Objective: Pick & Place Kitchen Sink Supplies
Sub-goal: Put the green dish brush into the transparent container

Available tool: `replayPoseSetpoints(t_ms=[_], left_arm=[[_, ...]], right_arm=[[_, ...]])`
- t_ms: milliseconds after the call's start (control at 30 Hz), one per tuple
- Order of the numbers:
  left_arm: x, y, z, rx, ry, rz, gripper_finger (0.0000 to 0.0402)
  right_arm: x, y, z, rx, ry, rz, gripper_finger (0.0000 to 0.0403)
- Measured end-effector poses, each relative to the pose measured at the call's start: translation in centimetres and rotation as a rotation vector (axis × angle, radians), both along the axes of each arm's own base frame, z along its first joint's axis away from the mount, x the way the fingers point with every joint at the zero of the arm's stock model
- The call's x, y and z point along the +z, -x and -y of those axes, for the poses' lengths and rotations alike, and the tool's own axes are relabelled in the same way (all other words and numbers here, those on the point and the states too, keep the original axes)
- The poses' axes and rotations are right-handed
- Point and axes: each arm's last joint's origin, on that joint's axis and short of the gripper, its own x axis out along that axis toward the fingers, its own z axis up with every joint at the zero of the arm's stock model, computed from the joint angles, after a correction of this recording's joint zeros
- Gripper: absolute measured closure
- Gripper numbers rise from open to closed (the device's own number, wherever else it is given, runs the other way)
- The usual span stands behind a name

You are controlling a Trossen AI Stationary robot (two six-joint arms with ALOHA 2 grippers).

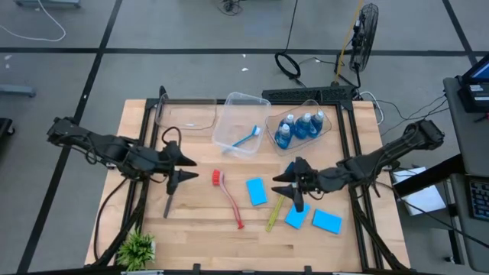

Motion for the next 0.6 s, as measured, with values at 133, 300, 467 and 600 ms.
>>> replayPoseSetpoints(t_ms=[133,300,467,600], left_arm=[[0.0,0.9,-0.3,-0.013,-0.015,0.024,0.0192],[0.5,1.7,-0.6,-0.026,-0.035,0.052,0.0192],[0.7,2.1,-0.8,-0.034,-0.051,0.065,0.0192],[0.5,2.3,-0.8,-0.040,-0.067,0.051,0.0192]], right_arm=[[-0.1,-0.2,-0.8,-0.012,-0.069,-0.077,0.0232],[0.2,-0.3,-1.7,-0.017,-0.119,-0.173,0.0232],[0.8,-0.6,-2.1,-0.020,-0.178,-0.285,0.0232],[0.8,-1.0,-2.5,-0.029,-0.231,-0.370,0.0232]])
